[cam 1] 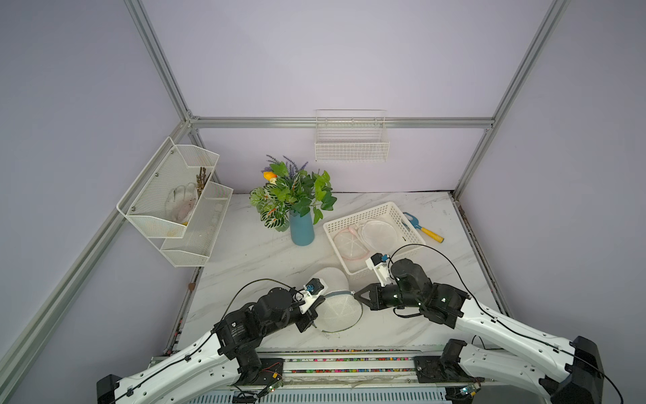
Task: Turn the laundry bag inside out
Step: Zip the zipper on the laundry bag.
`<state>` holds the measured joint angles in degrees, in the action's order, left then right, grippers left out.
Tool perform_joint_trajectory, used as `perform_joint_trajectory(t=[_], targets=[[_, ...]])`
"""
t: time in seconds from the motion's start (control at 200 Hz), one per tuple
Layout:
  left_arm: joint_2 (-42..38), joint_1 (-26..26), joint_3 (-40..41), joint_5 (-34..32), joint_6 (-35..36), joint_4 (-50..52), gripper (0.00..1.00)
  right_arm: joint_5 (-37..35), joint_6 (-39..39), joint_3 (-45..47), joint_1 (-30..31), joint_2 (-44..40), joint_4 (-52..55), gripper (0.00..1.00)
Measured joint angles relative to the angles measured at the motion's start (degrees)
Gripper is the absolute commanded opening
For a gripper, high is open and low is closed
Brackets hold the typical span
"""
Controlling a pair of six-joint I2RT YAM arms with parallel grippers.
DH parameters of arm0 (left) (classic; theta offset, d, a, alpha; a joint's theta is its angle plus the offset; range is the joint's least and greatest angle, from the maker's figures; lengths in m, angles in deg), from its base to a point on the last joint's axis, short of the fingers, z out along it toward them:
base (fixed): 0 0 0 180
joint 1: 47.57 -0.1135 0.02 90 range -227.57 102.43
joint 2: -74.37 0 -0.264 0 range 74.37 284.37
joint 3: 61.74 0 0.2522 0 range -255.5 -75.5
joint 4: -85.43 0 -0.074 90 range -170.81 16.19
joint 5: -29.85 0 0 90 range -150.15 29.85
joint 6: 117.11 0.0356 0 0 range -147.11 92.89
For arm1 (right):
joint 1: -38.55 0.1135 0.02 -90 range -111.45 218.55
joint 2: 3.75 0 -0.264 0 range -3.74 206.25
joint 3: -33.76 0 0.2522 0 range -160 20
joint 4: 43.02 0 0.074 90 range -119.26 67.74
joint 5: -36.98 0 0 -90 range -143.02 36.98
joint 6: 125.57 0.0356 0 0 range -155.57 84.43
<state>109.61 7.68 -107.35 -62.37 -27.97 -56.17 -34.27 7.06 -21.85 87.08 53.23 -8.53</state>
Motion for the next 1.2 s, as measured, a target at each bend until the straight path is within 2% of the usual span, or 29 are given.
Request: perform_joint_trajectory(t=[0.04, 0.135, 0.205, 0.3, 0.395, 0.58, 0.665, 0.995, 1.2], targets=[[0.28, 0.0, 0.0, 0.02, -0.13, -0.04, 0.1, 0.07, 0.04, 0.07, -0.02, 0.0, 0.0, 0.0], [1.86, 0.0, -0.04, 0.11, -0.22, 0.15, 0.4, 0.57, -0.39, -0.09, -0.09, 0.24, 0.0, 0.0], [3.48, 0.0, -0.57, 0.42, 0.11, 0.74, 0.54, 1.4, -1.33, -1.09, -0.2, 1.46, 0.61, 0.0], [6.82, 0.0, -2.8, 0.83, 1.05, 1.51, 0.61, 2.38, -3.15, -3.82, -0.02, 4.09, 1.29, 0.0], [9.57, 0.0, -5.55, 1.68, 2.29, 2.01, 0.62, 3.28, -4.76, -6.36, 0.66, 5.7, 1.75, 0.0], [13.68, 0.0, -9.38, 2.93, 4.2, 2.03, 0.55, 4.2, -7.76, -9.77, 3.61, 8.17, 2.34, 0.0], [14.8, 0.0, -9.53, 3.1, 5.01, 2.1, 0.47, 4.37, -8.59, -10.34, 4.52, 8.72, 2.89, 0.0], [16.13, 0.0, -9.53, 4.44, 5.46, 2.03, 0.0, 2.51, -8.55, -10.43, 4.5, 8.9, 3.45, 0.0], [13.94, 0.02, -9.46, 4.98, 4.87, 2.08, 0.0, 1.36, -5.11, -7.23, 1.18, 4.66, 3.72, 0.0]])
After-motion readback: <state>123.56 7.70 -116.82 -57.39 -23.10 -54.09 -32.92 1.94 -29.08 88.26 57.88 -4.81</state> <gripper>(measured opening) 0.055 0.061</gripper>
